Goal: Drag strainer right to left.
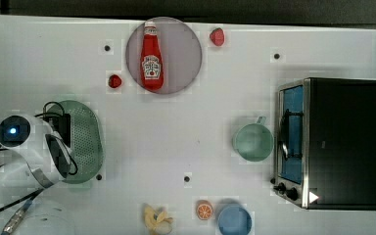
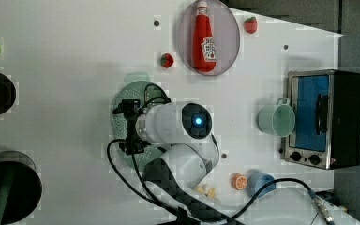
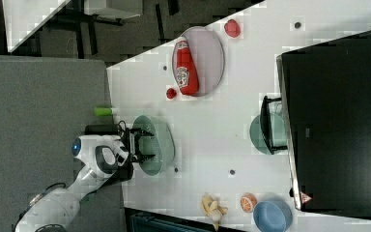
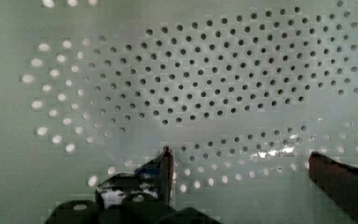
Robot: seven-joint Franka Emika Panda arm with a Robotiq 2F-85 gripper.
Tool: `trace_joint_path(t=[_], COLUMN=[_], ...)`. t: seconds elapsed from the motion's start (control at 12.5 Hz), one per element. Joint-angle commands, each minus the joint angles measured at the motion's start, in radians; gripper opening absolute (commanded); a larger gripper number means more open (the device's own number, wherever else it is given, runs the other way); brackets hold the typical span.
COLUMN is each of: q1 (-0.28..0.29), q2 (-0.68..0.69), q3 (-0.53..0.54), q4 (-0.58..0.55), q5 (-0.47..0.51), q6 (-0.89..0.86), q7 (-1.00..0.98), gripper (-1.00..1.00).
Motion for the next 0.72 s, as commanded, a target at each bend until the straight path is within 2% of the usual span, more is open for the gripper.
trace_joint_path(t=[0.08,0.32,0.72], q1=[0.009,0.011,0.009], q2=[0.019,-0.004,-0.218], q3=[0.004,0.000,-0.100], q4=[0.057,0.058,0.022], q5=[0.007,-0.005,-0.027], q6=[0.019,0.003,-0.226], q7=[0.122,0.058,-0.351], gripper=[1.00,1.00,1.00])
